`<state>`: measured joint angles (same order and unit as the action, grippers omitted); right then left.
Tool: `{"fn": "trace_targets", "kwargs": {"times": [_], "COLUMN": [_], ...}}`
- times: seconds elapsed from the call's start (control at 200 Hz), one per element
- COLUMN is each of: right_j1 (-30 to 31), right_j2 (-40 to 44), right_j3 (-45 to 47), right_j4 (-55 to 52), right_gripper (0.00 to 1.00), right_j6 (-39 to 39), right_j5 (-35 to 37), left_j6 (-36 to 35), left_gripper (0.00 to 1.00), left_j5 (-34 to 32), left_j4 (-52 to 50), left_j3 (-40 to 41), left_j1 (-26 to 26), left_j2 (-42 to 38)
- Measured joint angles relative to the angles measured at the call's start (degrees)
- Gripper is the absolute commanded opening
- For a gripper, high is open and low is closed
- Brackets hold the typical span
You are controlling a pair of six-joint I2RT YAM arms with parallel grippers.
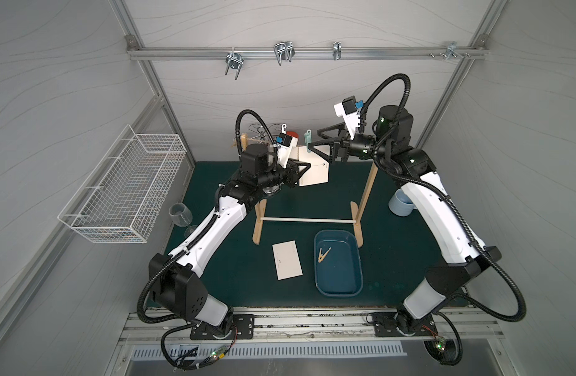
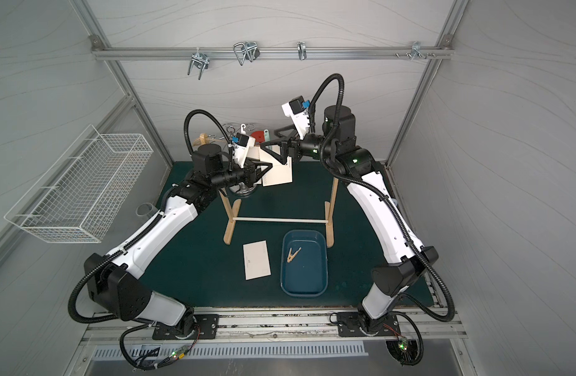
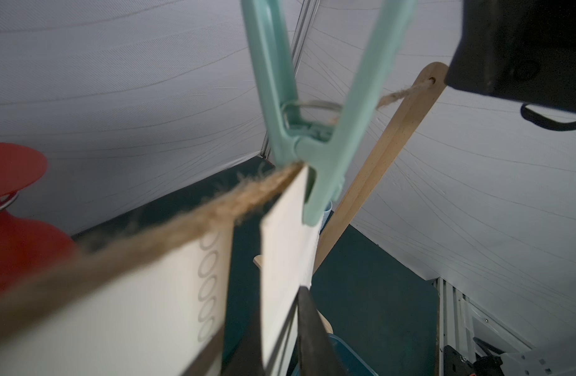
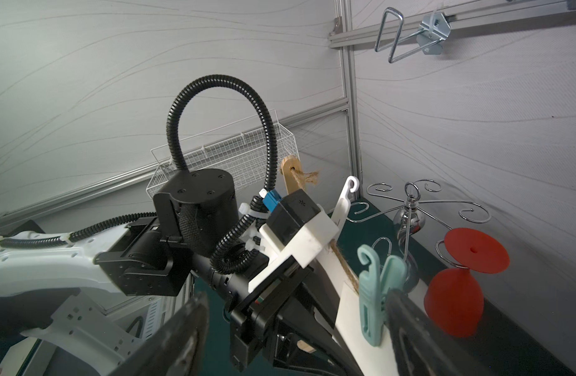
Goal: Remove the postcards from the strings
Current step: Pinch the postcard on the clothesline.
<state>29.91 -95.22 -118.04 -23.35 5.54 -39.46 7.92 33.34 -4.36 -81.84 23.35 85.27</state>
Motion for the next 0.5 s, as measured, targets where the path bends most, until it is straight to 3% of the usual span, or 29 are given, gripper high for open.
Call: {"fn": "trace_targets", "kwargs": {"times": [0.5], "right_j1": [-2.56], "right_j2": [-4.85], "right_j3": [-5.07], "right_j4": [-2.03], "right_gripper": [0.86], "right_j6": [-0.61], "right_j5": [-1.66], "left_j6": [0.87], "left_gripper": [0.01], "left_j5": [2.21], "left_j4": [1.77], "left_j3": [0.00], "left_j1": [-0.02], "left_j2": [0.00]}}
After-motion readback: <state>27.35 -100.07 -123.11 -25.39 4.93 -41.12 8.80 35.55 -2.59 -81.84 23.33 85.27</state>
